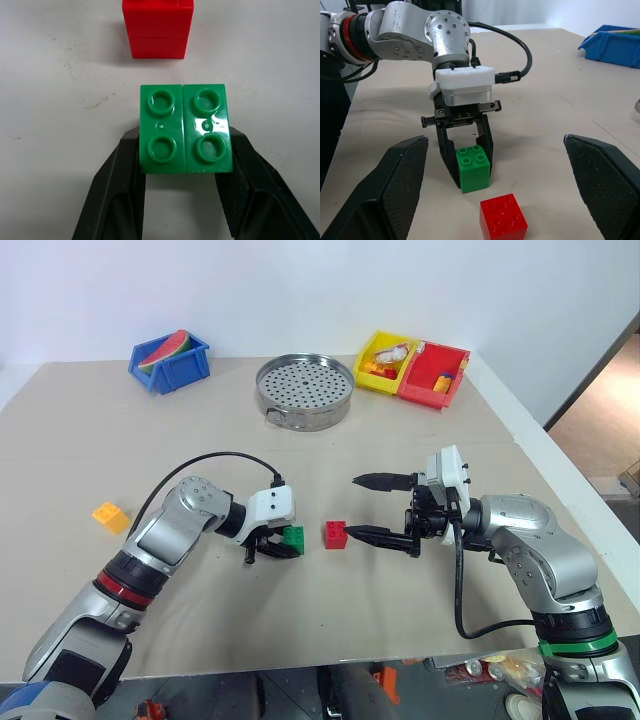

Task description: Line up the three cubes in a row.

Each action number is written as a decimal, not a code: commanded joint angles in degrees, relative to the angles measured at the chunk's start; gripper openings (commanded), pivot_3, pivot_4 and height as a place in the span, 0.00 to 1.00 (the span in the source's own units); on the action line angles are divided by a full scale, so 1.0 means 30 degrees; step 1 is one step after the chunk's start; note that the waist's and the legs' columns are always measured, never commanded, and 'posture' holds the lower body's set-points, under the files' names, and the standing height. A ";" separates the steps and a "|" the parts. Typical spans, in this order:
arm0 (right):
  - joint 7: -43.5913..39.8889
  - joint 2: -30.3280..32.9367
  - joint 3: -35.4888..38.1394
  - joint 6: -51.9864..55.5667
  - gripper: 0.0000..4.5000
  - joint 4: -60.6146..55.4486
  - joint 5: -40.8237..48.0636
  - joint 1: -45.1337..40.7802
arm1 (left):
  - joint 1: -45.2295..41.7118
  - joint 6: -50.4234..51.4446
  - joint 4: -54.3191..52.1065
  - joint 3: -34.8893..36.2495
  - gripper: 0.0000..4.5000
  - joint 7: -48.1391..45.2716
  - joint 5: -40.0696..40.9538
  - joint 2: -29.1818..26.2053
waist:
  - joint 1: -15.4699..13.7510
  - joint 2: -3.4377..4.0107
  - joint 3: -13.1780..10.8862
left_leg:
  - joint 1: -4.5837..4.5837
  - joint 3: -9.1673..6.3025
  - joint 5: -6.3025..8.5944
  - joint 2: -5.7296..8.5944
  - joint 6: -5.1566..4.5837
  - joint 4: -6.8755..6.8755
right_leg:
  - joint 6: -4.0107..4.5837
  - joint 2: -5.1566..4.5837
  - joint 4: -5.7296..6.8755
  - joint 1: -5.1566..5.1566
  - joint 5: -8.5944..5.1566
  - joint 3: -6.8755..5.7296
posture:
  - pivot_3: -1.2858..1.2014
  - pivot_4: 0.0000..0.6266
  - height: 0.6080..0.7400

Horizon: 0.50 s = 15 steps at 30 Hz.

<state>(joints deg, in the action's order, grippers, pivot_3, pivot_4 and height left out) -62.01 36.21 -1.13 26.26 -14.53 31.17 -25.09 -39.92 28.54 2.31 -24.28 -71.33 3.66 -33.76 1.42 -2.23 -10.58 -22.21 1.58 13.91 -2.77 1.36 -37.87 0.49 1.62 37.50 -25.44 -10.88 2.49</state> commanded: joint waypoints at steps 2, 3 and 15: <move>-0.0022 0.0231 0.0207 -0.0209 1.00 -0.0704 0.0106 0.0017 | -0.0714 -0.0440 -0.0117 0.0109 0.64 0.0306 -0.0394 0.0135 | 0.0000 0.0000 0.0000 | -0.0001 -0.0002 0.0000 0.0004 0.0000 -0.0001 | -0.0001 0.0015 0.0000 0.0001 0.0001 0.0002 | 0.52 0.24 1.00; -0.0045 0.0241 0.0215 -0.0210 1.00 -0.0689 0.0114 0.0013 | -0.0761 -0.0451 -0.0146 0.0195 0.72 0.0364 -0.0397 0.0179 | 0.0000 0.0000 0.0000 | -0.0003 -0.0004 -0.0001 0.0005 0.0000 -0.0001 | -0.0001 0.0013 0.0001 0.0001 0.0001 0.0002 | 0.52 0.24 1.00; -0.0469 0.0399 0.0094 -0.0281 1.00 -0.0177 0.0043 -0.0371 | -0.0538 0.2210 -0.3742 0.2054 0.99 -0.0936 0.1701 -0.2385 | 0.0049 0.0000 -0.0001 | -0.0004 -0.0009 0.0000 0.0001 -0.0001 0.0000 | -0.0002 0.0021 0.0001 -0.0001 0.0000 0.0009 | 0.52 0.24 1.00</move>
<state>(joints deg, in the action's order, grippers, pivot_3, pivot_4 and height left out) -62.87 36.75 -1.41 26.17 -14.40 31.12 -25.15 -41.28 33.01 -5.06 -21.57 -72.68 6.30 -39.27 1.57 -2.23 -10.59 -22.21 1.55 13.91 -2.76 1.36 -37.87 0.49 1.68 37.51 -25.44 -10.88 2.51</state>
